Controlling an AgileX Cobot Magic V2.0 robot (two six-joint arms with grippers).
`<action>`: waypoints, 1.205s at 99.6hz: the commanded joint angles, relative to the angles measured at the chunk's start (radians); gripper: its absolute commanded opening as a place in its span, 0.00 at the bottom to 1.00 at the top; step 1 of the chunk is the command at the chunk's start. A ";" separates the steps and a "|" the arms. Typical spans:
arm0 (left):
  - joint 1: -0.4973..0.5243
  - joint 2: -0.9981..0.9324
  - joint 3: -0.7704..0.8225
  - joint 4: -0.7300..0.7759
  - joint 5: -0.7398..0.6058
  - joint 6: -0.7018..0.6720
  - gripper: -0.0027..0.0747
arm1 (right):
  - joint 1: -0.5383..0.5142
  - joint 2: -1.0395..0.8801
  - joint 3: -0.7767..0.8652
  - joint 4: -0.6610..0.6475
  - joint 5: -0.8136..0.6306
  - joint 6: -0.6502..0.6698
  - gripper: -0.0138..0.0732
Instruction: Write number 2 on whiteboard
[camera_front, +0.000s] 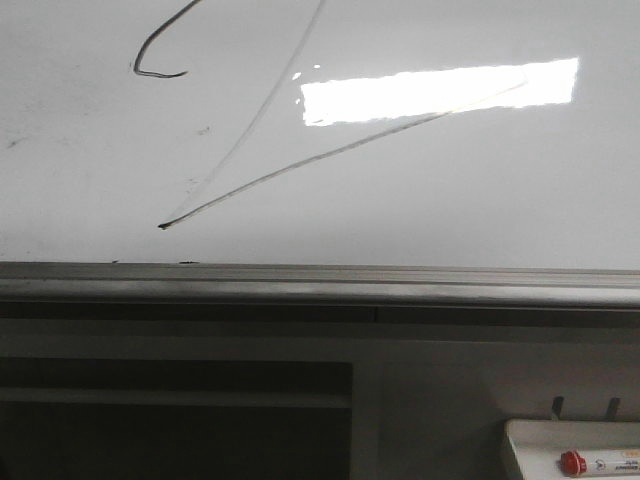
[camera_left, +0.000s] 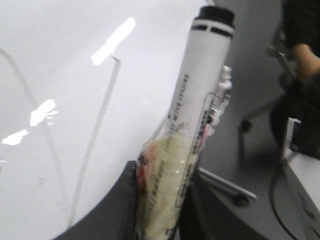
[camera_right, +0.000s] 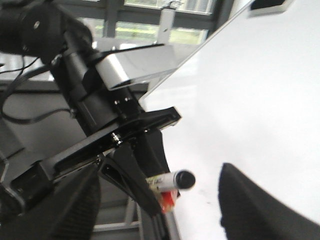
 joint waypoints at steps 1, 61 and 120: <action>0.052 -0.001 -0.005 0.051 -0.239 -0.136 0.01 | -0.066 -0.072 -0.026 0.021 -0.045 -0.001 0.47; 0.308 0.416 0.044 -0.065 -0.687 -0.215 0.01 | -0.144 -0.280 0.268 0.005 0.036 0.123 0.08; 0.308 0.508 0.044 -0.059 -0.721 -0.207 0.49 | -0.144 -0.280 0.275 0.005 0.067 0.126 0.08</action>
